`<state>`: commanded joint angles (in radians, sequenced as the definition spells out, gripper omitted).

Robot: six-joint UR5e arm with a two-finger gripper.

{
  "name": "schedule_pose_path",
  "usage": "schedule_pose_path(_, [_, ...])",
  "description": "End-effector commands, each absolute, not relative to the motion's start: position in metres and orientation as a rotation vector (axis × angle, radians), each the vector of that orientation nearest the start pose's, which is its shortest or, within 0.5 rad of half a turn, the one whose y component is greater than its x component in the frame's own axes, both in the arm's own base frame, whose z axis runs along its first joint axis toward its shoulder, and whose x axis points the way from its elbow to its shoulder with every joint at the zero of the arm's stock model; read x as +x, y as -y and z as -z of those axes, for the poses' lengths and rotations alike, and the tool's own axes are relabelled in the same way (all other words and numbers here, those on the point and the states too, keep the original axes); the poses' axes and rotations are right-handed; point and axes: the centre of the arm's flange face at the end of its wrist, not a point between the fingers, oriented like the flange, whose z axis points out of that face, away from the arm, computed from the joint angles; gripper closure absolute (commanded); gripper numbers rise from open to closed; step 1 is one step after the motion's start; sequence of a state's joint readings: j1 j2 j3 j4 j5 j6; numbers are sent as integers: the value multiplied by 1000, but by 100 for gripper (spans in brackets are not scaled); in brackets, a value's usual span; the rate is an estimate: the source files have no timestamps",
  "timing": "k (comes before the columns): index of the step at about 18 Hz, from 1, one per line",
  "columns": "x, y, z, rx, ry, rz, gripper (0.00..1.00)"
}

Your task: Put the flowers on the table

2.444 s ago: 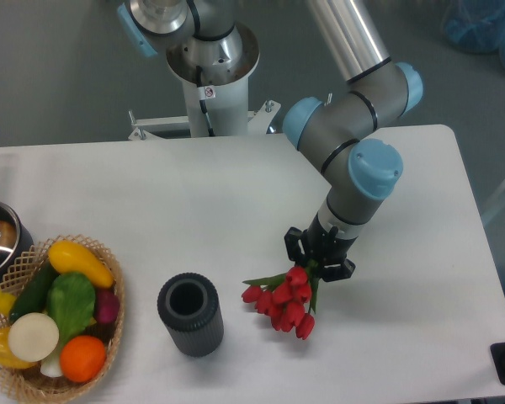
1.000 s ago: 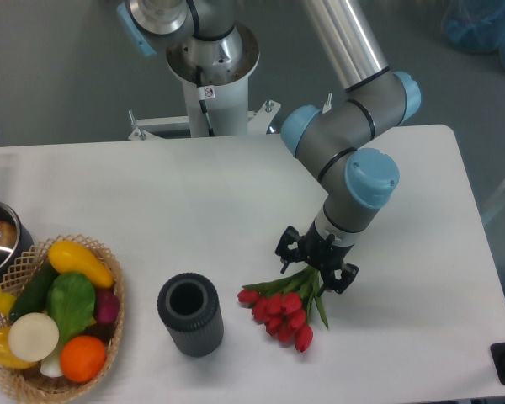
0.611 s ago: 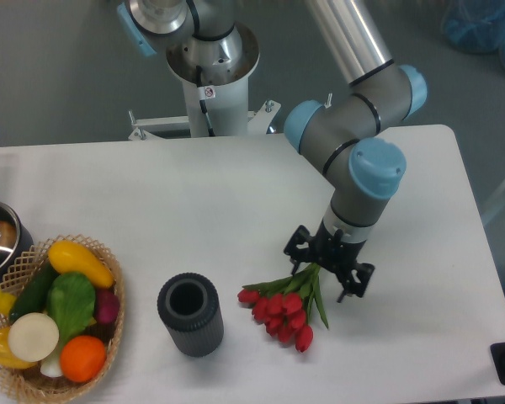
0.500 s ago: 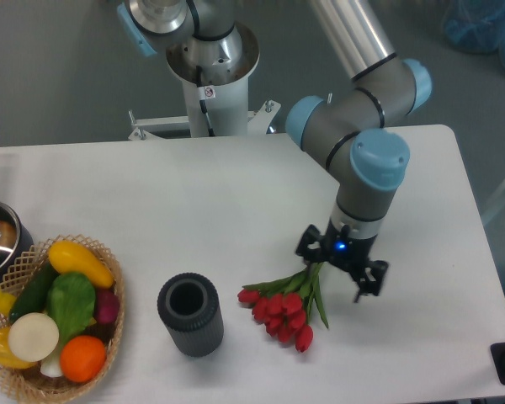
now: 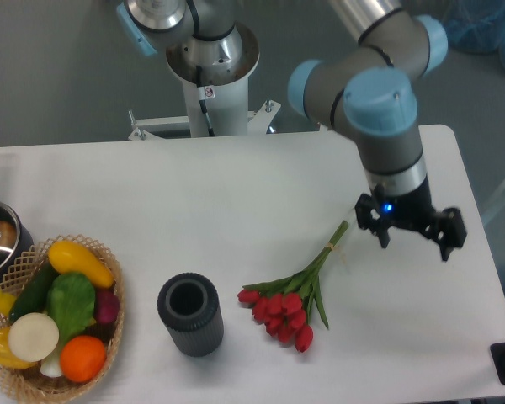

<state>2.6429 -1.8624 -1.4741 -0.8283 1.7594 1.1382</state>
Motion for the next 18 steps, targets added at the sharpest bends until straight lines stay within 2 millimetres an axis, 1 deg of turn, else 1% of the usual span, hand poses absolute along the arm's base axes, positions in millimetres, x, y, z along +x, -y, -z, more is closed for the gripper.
schedule_pose_path(2, [-518, -383, -474, -2947, 44, -896, 0])
schedule_pose_path(3, [-521, -376, -478, -2949, 61, -903, 0])
schedule_pose_path(4, [-518, -372, -483, -2947, 68, -913, 0])
schedule_pose_path(7, [-518, -359, -484, -2965, 97, -916, 0])
schedule_pose_path(8, [-516, -355, -488, -2970, 99, -905, 0])
schedule_pose_path(10, [-515, -341, -494, -2994, 122, -860, 0])
schedule_pose_path(12, [-513, -328, -499, -3031, 85, -806, 0])
schedule_pose_path(15, [-512, -309, -506, -3047, -48, -736, 0])
schedule_pose_path(16, [-513, -299, -511, -3047, -63, -725, 0])
schedule_pose_path(18, [-513, -272, -515, -3030, -125, -649, 0])
